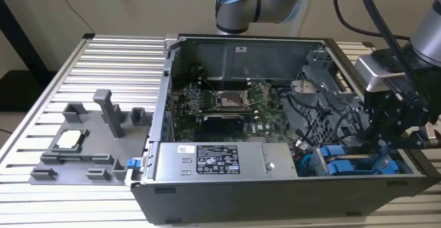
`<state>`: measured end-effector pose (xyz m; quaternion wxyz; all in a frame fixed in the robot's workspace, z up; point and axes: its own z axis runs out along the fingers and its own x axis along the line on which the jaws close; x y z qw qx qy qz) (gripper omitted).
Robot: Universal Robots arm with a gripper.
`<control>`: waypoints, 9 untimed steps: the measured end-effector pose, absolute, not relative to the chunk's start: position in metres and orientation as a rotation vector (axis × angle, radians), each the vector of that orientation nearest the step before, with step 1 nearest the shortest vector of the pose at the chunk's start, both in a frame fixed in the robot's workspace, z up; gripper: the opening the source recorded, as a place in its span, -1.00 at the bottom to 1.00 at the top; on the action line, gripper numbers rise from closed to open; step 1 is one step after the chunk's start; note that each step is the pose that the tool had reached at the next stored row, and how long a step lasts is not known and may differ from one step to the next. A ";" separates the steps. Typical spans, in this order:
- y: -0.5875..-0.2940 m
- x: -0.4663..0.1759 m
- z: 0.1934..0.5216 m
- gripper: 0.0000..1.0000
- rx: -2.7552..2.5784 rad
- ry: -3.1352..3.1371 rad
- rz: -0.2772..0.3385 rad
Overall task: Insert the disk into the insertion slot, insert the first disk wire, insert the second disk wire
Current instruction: 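Insert the first disk wire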
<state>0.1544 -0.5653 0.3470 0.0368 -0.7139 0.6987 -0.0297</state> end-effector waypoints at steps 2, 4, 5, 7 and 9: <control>-0.565 0.154 0.353 -0.47 -2.192 2.145 -0.091; -0.565 0.154 0.359 -0.47 -2.192 2.145 -0.091; -0.565 0.154 0.362 -0.47 -2.192 2.145 -0.091; -0.565 0.154 0.368 -0.47 -2.192 2.145 -0.091; -0.565 0.153 0.376 -0.47 -2.192 2.145 -0.091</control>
